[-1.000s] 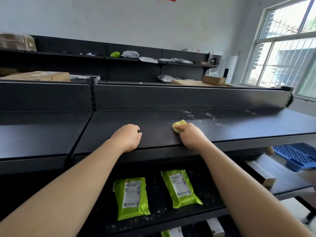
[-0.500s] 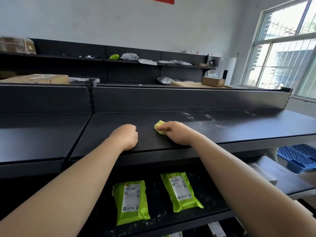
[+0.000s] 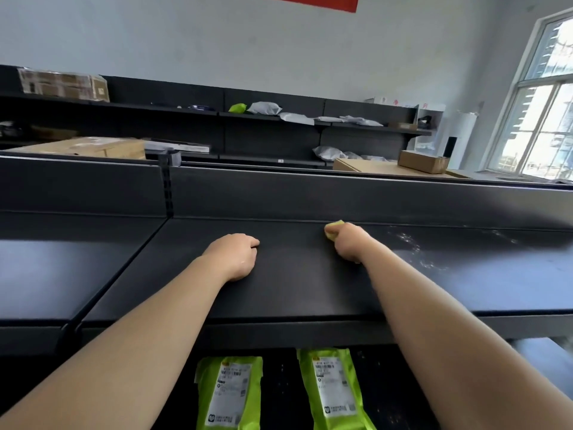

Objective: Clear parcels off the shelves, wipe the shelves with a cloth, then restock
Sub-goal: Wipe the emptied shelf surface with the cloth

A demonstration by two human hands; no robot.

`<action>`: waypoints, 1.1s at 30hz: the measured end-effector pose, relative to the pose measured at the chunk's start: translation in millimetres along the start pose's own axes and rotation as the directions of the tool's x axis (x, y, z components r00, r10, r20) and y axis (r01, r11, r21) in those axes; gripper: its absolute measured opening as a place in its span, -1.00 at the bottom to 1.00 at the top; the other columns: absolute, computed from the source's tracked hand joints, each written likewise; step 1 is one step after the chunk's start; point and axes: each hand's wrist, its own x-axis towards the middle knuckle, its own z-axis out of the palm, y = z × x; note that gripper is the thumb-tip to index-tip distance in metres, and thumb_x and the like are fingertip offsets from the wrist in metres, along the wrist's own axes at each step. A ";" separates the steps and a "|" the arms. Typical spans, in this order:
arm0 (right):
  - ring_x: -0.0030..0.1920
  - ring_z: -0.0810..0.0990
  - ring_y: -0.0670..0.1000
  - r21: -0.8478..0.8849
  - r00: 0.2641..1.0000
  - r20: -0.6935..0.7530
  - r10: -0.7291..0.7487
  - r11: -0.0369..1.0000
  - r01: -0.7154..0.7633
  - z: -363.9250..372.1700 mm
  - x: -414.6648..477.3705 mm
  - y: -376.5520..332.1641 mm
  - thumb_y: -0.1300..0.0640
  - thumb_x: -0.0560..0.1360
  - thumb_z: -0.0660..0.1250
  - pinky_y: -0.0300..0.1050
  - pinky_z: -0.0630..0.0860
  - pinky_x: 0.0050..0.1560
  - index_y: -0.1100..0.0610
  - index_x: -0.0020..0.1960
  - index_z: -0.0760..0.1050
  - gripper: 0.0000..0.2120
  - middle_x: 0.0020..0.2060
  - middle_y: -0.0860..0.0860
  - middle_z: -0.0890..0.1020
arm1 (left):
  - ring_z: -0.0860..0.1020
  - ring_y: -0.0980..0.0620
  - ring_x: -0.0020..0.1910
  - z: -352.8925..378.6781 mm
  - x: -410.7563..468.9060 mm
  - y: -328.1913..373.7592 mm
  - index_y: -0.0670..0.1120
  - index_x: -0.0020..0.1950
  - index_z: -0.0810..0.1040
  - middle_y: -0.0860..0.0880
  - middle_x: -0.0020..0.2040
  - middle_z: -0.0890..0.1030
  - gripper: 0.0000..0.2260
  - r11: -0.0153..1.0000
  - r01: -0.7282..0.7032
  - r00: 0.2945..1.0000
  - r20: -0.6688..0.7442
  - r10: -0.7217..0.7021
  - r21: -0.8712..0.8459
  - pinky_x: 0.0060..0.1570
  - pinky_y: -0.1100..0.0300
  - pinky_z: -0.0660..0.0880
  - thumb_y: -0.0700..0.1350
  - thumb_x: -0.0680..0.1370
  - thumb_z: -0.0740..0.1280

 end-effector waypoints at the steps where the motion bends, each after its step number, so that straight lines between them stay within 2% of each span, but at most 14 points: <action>1: 0.16 0.51 0.15 -0.001 0.999 0.002 -0.034 0.999 0.034 1.4 1.3 -4.0 0.34 0.49 0.10 -0.07 0.43 0.21 0.19 0.10 0.50 -0.72 0.16 0.11 0.54 | 0.31 -0.04 0.43 0.2 3.5 0.4 0.07 0.48 0.31 0.03 0.47 0.34 -0.61 1.000 0.004 1.000 0.005 -0.004 0.006 0.35 0.10 0.30 -0.04 0.65 0.04; 3: 0.08 0.48 0.09 0.014 0.991 0.007 -0.137 0.991 0.137 7.6 4.2 -21.5 0.33 0.48 0.10 -0.11 0.41 0.15 0.14 -0.03 0.46 -0.79 0.04 0.07 0.52 | 0.35 -0.05 0.39 -0.1 9.4 0.5 0.02 0.47 0.32 0.01 0.44 0.37 -0.61 0.999 0.021 1.000 0.008 -0.021 0.031 0.32 0.09 0.35 0.00 0.64 0.06; 4: 0.08 0.47 0.08 0.033 0.981 0.019 -0.195 0.980 0.195 12.3 8.0 -32.2 0.34 0.48 0.09 -0.13 0.40 0.14 0.14 -0.02 0.46 -0.77 0.04 0.06 0.51 | 0.38 -0.05 0.37 -0.6 12.5 -1.0 -0.01 0.46 0.33 0.00 0.42 0.39 -0.60 0.998 0.038 0.999 0.002 -0.038 0.050 0.29 0.08 0.37 0.03 0.64 0.07; 7: 0.24 0.45 0.11 0.116 0.949 0.086 -0.303 0.949 0.292 22.0 17.1 -61.6 0.35 0.49 0.06 -0.17 0.32 0.28 0.10 0.25 0.48 -0.58 0.25 0.04 0.50 | 0.41 -0.06 0.33 -4.4 16.5 -12.5 -0.04 0.43 0.36 -0.03 0.39 0.42 -0.59 0.991 0.093 0.996 -0.005 -0.093 0.096 0.27 0.06 0.40 0.07 0.63 0.08; 9: 0.33 0.40 0.07 0.151 0.928 0.145 -0.343 0.935 0.321 25.4 28.5 -81.3 0.33 0.52 0.06 -0.22 0.24 0.34 -0.04 0.36 0.43 -0.50 0.37 -0.02 0.42 | 0.40 -0.06 0.34 -8.9 20.0 -26.6 -0.04 0.43 0.36 -0.04 0.40 0.41 -0.59 0.984 0.143 0.990 -0.007 -0.143 0.109 0.27 0.08 0.39 0.07 0.63 0.09; 12: 0.38 0.35 0.10 0.148 0.913 0.198 -0.357 0.932 0.332 30.6 44.2 -111.3 0.28 0.54 0.06 -0.10 0.26 0.41 -0.20 0.41 0.34 -0.44 0.42 -0.03 0.35 | 0.41 -0.06 0.34 -17.8 20.6 -51.2 -0.05 0.44 0.35 -0.05 0.40 0.41 -0.58 0.970 0.209 0.978 -0.016 -0.209 0.122 0.27 0.09 0.39 0.08 0.63 0.09; 17: 0.39 0.33 0.14 0.162 0.879 0.247 -0.407 0.912 0.377 42.3 55.3 -173.2 0.25 0.57 0.06 -0.03 0.26 0.42 -0.23 0.43 0.30 -0.45 0.44 0.00 0.32 | 0.46 -0.06 0.27 -37.3 7.9 -102.3 -0.04 0.41 0.39 -0.05 0.34 0.47 -0.58 0.934 0.308 0.951 -0.036 -0.307 0.182 0.20 0.09 0.44 0.11 0.61 0.14; 20: 0.41 0.30 0.17 0.169 0.859 0.271 -0.435 0.900 0.403 47.1 56.0 -211.5 0.30 0.54 0.04 0.03 0.23 0.43 -0.20 0.45 0.27 -0.40 0.45 0.06 0.29 | 0.43 -0.04 0.31 -44.7 1.4 -120.5 0.01 0.42 0.40 -0.02 0.37 0.45 -0.59 0.940 0.296 0.955 -0.030 -0.295 0.169 0.27 0.07 0.40 0.11 0.60 0.18; 26: 0.42 0.28 0.18 0.131 0.839 0.289 -0.460 0.888 0.441 51.3 59.5 -257.7 0.29 0.57 0.06 0.05 0.26 0.39 -0.18 0.49 0.20 -0.42 0.46 0.09 0.26 | 0.45 -0.05 0.29 -46.3 4.2 -126.7 0.05 0.43 0.38 -0.02 0.35 0.47 -0.59 0.952 0.263 0.965 -0.020 -0.263 0.156 0.24 0.07 0.43 0.12 0.60 0.16; 33: 0.46 0.21 0.18 0.102 0.867 0.277 -0.415 0.910 0.403 53.2 63.6 -248.8 0.31 0.58 0.05 0.04 0.21 0.44 -0.16 0.52 0.15 -0.40 0.50 0.08 0.19 | 0.45 -0.08 0.28 -46.1 6.8 -121.4 0.05 0.42 0.39 -0.04 0.36 0.45 -0.64 0.952 0.250 0.966 0.017 -0.257 0.178 0.21 0.04 0.44 0.03 0.63 0.09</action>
